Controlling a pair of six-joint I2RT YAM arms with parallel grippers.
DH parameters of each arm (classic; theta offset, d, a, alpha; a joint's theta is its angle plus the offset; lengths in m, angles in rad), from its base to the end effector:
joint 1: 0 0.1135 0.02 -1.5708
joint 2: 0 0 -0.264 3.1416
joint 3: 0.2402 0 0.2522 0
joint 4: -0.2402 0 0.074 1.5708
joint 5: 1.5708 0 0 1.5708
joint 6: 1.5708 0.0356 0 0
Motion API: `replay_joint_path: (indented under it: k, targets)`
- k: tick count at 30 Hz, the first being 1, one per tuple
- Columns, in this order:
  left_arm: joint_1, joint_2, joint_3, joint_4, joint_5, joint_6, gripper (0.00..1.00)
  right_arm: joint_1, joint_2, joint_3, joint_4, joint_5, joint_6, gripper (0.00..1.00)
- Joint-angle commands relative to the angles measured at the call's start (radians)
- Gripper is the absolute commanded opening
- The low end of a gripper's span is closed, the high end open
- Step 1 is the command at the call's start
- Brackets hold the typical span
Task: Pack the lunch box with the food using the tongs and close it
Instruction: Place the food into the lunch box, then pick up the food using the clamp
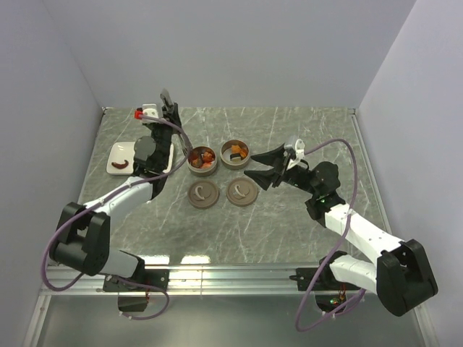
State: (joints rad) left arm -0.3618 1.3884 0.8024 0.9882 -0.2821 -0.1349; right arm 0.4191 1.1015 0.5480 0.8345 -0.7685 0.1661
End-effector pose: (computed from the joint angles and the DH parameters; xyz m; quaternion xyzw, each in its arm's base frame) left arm 0.2925 -0.1001 0.3300 -0.0547 0.5559 -0.1278 0.8195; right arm 0.2057 0.1187 0.2988 -0.3675 0.5150 0.4295 0.6444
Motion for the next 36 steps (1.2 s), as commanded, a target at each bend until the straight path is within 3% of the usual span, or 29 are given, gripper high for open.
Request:
replay_joint_path:
  k: [1, 7, 14, 17, 25, 31, 36]
  targets:
    - [-0.014, 0.041, 0.06, 0.021, 0.066, -0.046, 0.15, -0.005, -0.032, -0.01, 0.012, 0.015, -0.007, 0.64]
    - [-0.019, 0.095, 0.103, 0.007, 0.107, -0.065, 0.19, -0.003, -0.038, -0.014, 0.003, 0.018, -0.019, 0.64]
    - [-0.02, 0.123, 0.133, -0.013, 0.103, -0.068, 0.41, -0.005, -0.037, -0.014, 0.002, 0.014, -0.022, 0.64]
    - [-0.02, 0.132, 0.149, -0.025, 0.101, -0.068, 0.45, -0.003, -0.037, -0.014, 0.002, 0.012, -0.022, 0.64]
    - [-0.02, 0.118, 0.141, -0.016, 0.04, -0.037, 0.45, -0.005, -0.04, -0.014, 0.002, 0.014, -0.025, 0.64]
    - [0.01, 0.061, 0.113, -0.071, -0.136, 0.027, 0.43, -0.005, -0.02, -0.005, 0.021, 0.003, -0.02, 0.64]
    - [0.135, -0.006, 0.038, -0.131, -0.3, 0.008, 0.42, -0.005, 0.024, 0.021, 0.063, -0.017, -0.016, 0.64]
